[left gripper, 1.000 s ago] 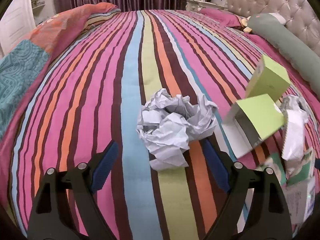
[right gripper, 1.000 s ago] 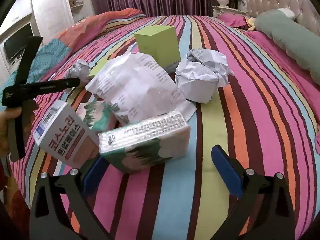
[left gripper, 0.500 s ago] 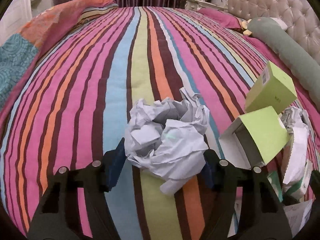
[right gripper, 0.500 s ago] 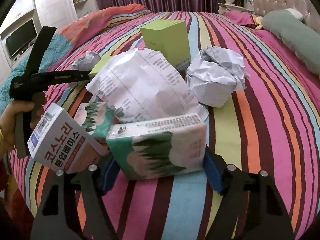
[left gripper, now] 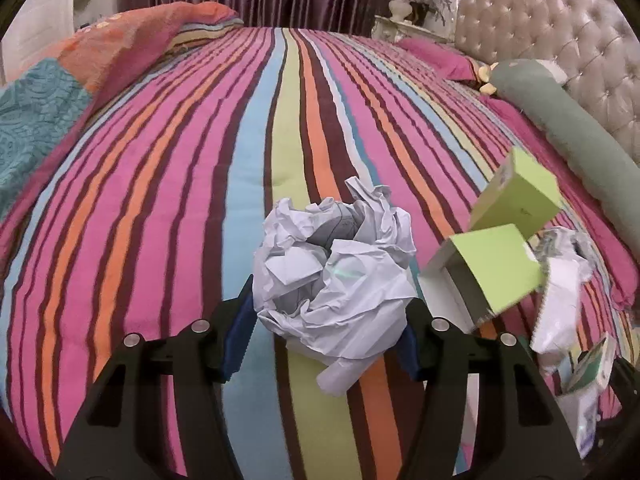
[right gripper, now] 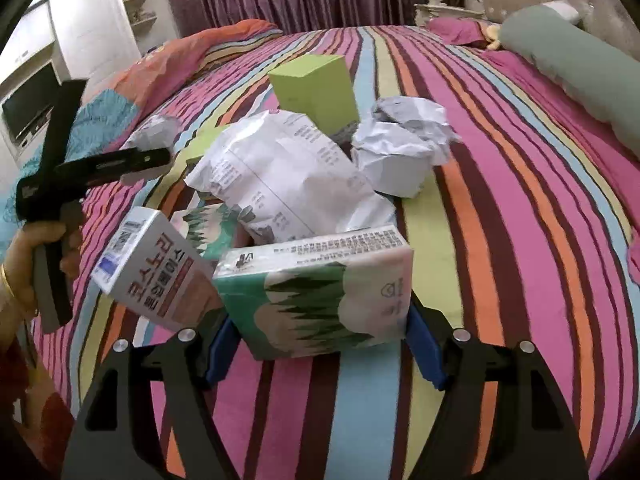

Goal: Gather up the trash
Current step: 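Carry the crumpled paper and green tissue pack to the wastebasket with both grippers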

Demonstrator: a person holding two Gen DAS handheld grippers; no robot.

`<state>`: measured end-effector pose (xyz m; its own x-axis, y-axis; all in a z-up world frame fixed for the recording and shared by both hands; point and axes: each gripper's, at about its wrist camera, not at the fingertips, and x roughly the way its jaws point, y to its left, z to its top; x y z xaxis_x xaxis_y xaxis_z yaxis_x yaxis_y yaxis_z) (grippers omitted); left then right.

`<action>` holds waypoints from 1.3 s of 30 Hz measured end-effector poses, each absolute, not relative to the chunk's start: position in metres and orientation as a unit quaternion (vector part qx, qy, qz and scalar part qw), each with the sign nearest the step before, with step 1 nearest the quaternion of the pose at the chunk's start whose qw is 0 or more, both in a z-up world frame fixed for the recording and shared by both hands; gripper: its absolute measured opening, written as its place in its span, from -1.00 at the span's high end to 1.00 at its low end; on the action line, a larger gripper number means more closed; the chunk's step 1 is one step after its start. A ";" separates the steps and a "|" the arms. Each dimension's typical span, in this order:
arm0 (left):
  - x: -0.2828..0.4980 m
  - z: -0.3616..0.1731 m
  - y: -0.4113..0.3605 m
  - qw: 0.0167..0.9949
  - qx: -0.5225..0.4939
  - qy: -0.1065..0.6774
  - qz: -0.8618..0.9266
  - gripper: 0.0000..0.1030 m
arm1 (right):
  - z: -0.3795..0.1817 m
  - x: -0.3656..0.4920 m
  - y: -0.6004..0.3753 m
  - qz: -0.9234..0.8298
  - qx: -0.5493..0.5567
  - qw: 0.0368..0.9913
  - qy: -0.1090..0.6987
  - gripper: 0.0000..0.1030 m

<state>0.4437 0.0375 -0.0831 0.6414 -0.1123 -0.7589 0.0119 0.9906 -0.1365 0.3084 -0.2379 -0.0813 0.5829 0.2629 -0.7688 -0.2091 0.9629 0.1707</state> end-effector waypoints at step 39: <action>0.101 -0.055 0.047 0.908 -0.035 0.412 -0.066 -0.14 | -0.033 0.087 -0.235 0.128 0.125 0.894 0.411 -0.35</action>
<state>0.1011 0.0466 -0.0547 0.6524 -0.1491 -0.7431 0.0908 0.9888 -0.1187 0.0873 -0.2345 -0.0326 0.6291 0.3316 -0.7030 -0.1253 0.9359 0.3293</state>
